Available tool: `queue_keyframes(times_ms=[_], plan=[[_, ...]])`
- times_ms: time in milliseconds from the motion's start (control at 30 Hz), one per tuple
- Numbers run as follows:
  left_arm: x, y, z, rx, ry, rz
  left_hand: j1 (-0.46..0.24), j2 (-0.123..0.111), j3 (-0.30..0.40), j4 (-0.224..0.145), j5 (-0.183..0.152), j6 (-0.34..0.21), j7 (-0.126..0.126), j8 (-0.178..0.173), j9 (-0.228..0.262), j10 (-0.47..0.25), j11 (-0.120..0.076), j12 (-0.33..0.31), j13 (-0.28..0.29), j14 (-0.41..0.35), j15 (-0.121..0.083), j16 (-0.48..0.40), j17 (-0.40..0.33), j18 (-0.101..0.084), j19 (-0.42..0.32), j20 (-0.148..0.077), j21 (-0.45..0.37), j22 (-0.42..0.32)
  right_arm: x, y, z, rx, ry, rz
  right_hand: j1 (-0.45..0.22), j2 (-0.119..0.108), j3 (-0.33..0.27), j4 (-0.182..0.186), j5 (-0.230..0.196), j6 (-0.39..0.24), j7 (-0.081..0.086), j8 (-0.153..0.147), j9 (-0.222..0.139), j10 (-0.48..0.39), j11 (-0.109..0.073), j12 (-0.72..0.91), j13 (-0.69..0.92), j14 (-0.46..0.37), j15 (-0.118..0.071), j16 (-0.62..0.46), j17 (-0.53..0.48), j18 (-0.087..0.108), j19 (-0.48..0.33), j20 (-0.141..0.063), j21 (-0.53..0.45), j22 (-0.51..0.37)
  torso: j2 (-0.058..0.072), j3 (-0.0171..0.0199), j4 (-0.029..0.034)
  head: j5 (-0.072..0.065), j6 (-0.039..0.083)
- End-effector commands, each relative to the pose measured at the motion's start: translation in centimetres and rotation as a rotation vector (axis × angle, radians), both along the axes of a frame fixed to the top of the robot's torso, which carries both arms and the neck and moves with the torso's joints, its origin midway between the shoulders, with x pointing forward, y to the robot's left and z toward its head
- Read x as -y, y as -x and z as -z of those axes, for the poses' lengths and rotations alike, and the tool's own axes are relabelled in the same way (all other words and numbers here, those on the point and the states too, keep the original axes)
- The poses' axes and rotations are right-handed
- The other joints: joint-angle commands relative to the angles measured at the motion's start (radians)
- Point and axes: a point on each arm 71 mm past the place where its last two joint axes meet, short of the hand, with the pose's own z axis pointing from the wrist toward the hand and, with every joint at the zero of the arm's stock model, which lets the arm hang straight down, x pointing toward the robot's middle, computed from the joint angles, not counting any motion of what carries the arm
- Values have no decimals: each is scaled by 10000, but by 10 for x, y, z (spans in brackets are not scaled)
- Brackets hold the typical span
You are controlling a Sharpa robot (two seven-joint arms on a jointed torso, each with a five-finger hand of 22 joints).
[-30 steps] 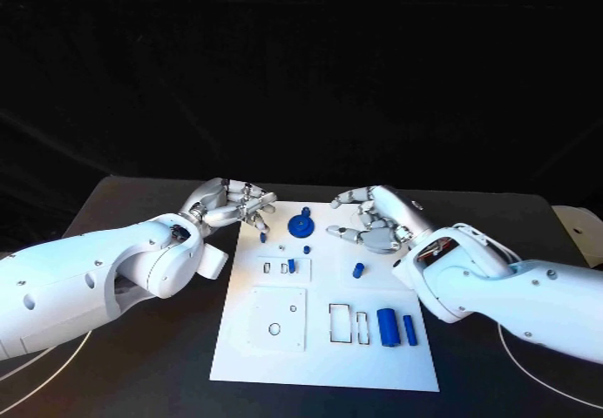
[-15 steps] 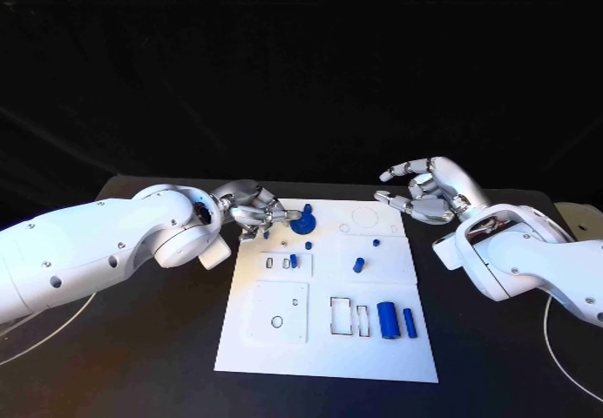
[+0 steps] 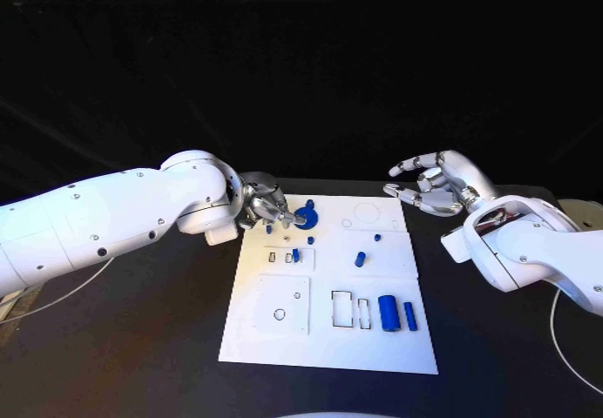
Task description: Assemble the parts on the task board
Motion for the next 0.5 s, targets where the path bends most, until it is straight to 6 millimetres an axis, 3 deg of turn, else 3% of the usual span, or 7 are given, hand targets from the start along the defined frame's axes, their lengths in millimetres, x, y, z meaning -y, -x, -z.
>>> queue_keyframes(times_ms=[33, 200, 500], plan=[[2, -1, 3, -218, -1330, 426, -241, -14, -196, 8, -43, -87, -28, 100, 109, -83, -42, 66, -9, 870, -93, 66, 2065, -83, 112, -1, -28, 70, 0, -1, 2, -287, 214, -65, 21, -40, 54, 7, 51, 53, -9, 59, -17, 10, -84, -49, 1472, 1024, -60, 55, 2635, -69, 1047, -69, 45, 2635, -37, 9, 15, 4, -35], [10, -5, 9, -295, -1932, 709, -519, -17, -540, 12, -44, -133, -58, 252, 315, -133, -64, 94, -42, 884, -109, 106, 2124, -112, 205, -10, -3, 195, 2, -2, 4, -359, 328, 4, 14, -55, 64, 9, 93, 48, -8, 59, -22, 0, -85, -64, 1460, 1024, -61, 55, 2635, -69, 1047, -71, 45, 2635, -41, 8, 33, 15, -55], [20, -8, 18, -489, -2220, 868, -624, 97, -727, 8, -39, -143, -88, 372, 475, -157, -88, 99, -97, 904, -126, 153, 2192, -154, 298, -21, 99, 418, 3, -5, 4, -360, 384, 86, -7, -77, 63, 19, 117, 34, -6, 55, -28, -49, -82, -131, 1411, 1024, -61, 55, 2635, -69, 1047, -73, 45, 2635, -5, -10, 4, 36, -95]])
